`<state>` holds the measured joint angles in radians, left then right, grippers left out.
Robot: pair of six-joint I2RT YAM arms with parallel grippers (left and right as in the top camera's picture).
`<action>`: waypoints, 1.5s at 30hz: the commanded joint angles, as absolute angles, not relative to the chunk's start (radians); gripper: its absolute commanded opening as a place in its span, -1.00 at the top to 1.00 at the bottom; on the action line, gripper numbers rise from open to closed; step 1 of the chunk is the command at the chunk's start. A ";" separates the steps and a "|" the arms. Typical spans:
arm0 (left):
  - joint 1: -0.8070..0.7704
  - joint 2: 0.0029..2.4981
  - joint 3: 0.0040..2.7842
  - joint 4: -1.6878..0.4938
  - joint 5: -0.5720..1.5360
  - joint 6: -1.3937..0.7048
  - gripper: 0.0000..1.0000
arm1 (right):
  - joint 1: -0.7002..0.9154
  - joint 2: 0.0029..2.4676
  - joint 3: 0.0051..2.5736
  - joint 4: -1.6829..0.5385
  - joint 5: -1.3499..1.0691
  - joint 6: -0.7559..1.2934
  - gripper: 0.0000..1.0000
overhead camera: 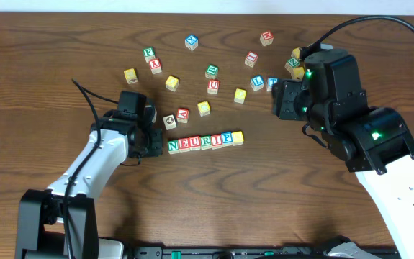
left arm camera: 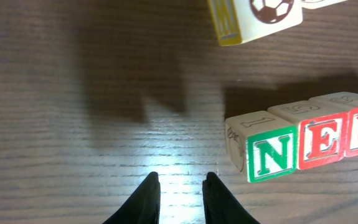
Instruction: Spell out NEURIPS
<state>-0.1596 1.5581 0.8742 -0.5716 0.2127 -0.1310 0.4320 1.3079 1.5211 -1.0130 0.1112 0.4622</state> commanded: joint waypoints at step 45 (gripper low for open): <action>-0.222 1.671 0.825 -0.405 0.229 -0.148 0.60 | 0.429 1.306 1.524 -1.045 0.208 0.455 -0.98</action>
